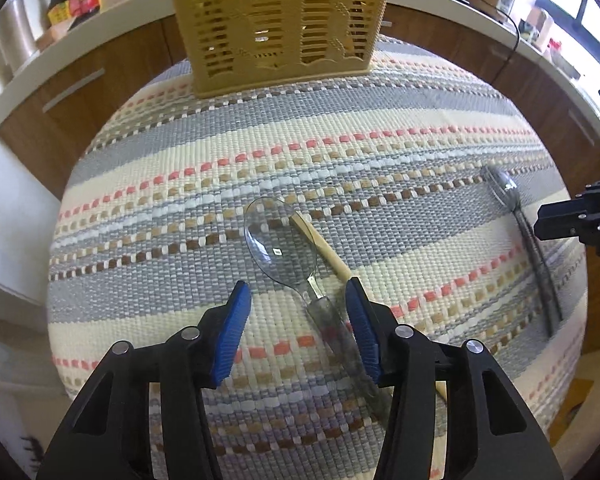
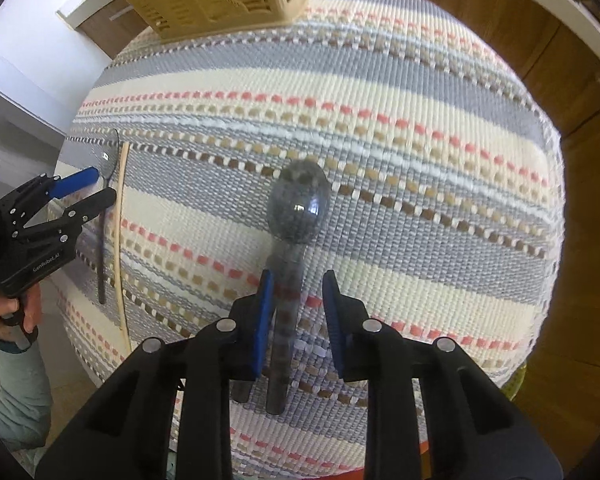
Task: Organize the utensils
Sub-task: 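Grasp a clear spoon with the left gripper while the right grasps another clear spoon, then lift both clear spoons and lower them into the basket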
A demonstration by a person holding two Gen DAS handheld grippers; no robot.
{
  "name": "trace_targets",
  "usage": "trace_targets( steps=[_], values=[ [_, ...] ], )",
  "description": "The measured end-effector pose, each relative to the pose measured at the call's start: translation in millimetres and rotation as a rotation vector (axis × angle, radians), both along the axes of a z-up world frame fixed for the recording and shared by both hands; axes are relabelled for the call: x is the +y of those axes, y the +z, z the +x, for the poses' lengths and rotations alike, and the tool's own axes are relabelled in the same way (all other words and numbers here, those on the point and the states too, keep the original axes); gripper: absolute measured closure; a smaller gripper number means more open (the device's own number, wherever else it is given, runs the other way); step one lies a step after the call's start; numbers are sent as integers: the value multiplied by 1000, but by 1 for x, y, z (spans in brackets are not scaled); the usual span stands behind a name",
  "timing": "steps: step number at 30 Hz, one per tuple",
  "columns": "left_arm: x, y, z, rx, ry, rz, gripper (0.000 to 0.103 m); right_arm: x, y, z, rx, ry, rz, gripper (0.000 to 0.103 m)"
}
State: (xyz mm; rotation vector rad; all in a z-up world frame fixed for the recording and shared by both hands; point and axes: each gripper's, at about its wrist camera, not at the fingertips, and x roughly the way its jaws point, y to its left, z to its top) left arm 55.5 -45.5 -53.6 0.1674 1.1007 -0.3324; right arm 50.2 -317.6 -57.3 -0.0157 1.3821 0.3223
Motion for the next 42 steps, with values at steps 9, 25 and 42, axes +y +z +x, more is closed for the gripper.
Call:
trace_targets(
  steps=[9,25,42],
  values=[
    [-4,3,1,-23,-41,43,76,-7,-7,6,5,12,-16,90],
    [-11,3,15,77,-79,70,73,9,-11,23,55,70,-47,90],
    [-4,40,-2,-74,-83,-31,93,29,23,-7,-141,188,-84,93]
  ],
)
